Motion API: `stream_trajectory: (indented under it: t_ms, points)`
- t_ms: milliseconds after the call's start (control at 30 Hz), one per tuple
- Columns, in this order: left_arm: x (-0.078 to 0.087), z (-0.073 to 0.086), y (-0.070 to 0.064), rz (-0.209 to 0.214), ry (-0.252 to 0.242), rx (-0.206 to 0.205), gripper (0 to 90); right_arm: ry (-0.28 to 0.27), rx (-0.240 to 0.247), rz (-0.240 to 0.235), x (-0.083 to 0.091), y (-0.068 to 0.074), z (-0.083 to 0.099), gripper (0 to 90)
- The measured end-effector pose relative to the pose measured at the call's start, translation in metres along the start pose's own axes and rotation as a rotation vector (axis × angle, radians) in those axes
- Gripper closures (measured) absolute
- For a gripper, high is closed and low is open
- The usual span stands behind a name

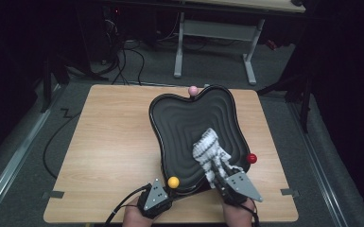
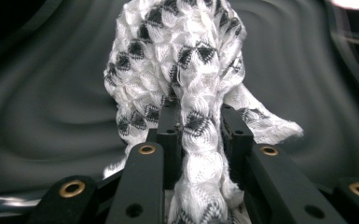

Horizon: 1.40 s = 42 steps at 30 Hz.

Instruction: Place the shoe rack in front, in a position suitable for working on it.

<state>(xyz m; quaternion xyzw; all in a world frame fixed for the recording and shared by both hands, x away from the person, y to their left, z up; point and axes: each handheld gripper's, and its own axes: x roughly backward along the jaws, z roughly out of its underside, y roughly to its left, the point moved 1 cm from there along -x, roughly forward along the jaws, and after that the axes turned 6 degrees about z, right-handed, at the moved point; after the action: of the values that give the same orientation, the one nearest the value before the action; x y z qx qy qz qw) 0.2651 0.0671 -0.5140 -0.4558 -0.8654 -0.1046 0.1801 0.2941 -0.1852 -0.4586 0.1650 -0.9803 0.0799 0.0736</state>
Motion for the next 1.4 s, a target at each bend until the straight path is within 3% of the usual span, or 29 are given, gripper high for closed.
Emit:
stream_trajectory:
  t_ms: [33, 100, 300, 467, 600, 767, 933, 1100, 1200, 1300, 1400]
  points:
    - [0.000, 0.000, -0.001, -0.006, -0.004, 0.003, 73.4, -0.001, -0.002, 0.025, 0.001, -0.008, 0.002, 74.7]
    - [0.000, 0.001, -0.001, -0.007, -0.005, 0.004, 73.4, 0.001, -0.058, 0.070, 0.003, -0.024, 0.008, 74.7]
    - [0.000, 0.001, -0.003, -0.022, -0.010, -0.024, 72.8, 0.011, -0.093, 0.148, 0.006, -0.046, 0.015, 73.8]
    - [-0.001, 0.002, -0.003, -0.017, -0.018, -0.021, 72.8, 0.004, -0.080, 0.165, 0.005, -0.046, 0.016, 73.5]
    - [-0.001, 0.001, -0.003, -0.009, -0.007, 0.000, 73.1, 0.002, -0.095, 0.160, 0.003, -0.047, 0.016, 73.3]
    - [-0.001, 0.000, -0.003, -0.005, -0.007, 0.012, 73.3, -0.004, -0.091, 0.110, 0.000, -0.037, 0.011, 73.1]
    - [-0.001, 0.000, -0.003, -0.006, -0.005, 0.008, 73.1, -0.012, -0.055, 0.026, -0.003, -0.015, 0.005, 70.9]
    - [-0.001, 0.000, -0.003, -0.010, -0.005, 0.007, 73.1, -0.022, -0.012, -0.074, -0.004, 0.015, 0.000, 70.4]
    - [-0.001, 0.001, -0.003, -0.012, -0.005, 0.009, 73.1, -0.032, 0.049, -0.173, -0.002, 0.039, -0.003, 70.4]
    - [-0.002, 0.001, -0.003, -0.012, -0.007, 0.008, 73.1, -0.032, 0.066, -0.255, 0.001, 0.057, -0.003, 70.5]
    - [-0.002, 0.001, -0.003, -0.014, -0.007, 0.008, 73.1, -0.040, 0.093, -0.281, 0.005, 0.071, -0.002, 71.1]
